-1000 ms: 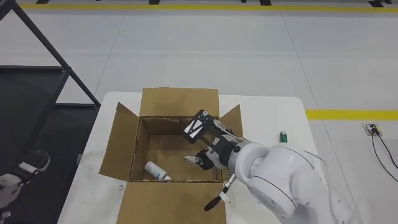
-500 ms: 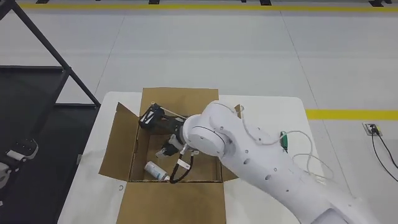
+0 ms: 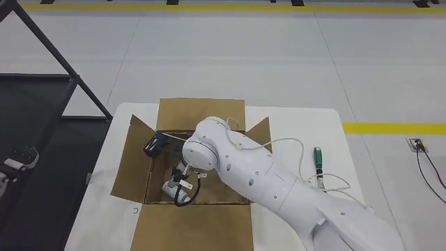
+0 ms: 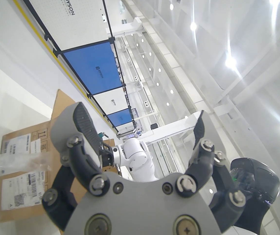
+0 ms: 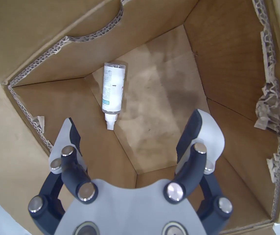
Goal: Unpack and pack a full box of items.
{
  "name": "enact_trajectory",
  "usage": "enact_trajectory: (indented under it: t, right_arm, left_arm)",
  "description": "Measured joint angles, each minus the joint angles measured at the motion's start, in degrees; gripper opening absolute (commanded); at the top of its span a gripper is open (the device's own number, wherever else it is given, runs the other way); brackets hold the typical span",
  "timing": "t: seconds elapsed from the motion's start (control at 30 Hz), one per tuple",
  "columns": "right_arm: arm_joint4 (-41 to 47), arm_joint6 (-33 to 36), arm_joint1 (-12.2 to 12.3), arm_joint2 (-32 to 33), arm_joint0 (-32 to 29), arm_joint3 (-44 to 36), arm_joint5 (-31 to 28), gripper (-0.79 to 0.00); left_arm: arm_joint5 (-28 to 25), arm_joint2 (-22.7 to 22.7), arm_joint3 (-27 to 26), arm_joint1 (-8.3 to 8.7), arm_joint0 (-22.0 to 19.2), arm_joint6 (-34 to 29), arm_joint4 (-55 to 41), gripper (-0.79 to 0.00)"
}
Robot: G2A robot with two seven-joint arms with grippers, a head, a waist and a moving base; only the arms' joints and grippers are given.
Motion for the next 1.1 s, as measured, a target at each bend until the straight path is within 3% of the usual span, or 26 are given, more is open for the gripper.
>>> enact_trajectory:
  t: [0.23,0.43,0.8,1.1]
  right_arm:
    - [0.01,-0.09,0.03,0.03,-0.09,-0.08,-0.04,0.000]
    - [-2.21,-5.19,-0.42,-0.37,-2.34,3.50,-3.95,0.000]
    - [-3.23,-11.77,-5.11,-2.20,-2.83,18.66,-14.94,0.000]
    - [-6.03,-15.93,-8.67,-3.83,-4.25,25.04,-19.37,0.000]
  left_arm:
    - [0.01,0.03,-0.04,-0.01,0.03,0.02,0.01,0.000]
    - [-1.12,2.53,-3.21,-0.24,2.44,1.14,2.45,0.000]
    - [-4.39,5.60,-9.34,-1.22,8.05,6.73,4.16,0.000]
    - [-5.66,7.67,-11.96,-1.75,9.78,11.71,6.00,0.000]
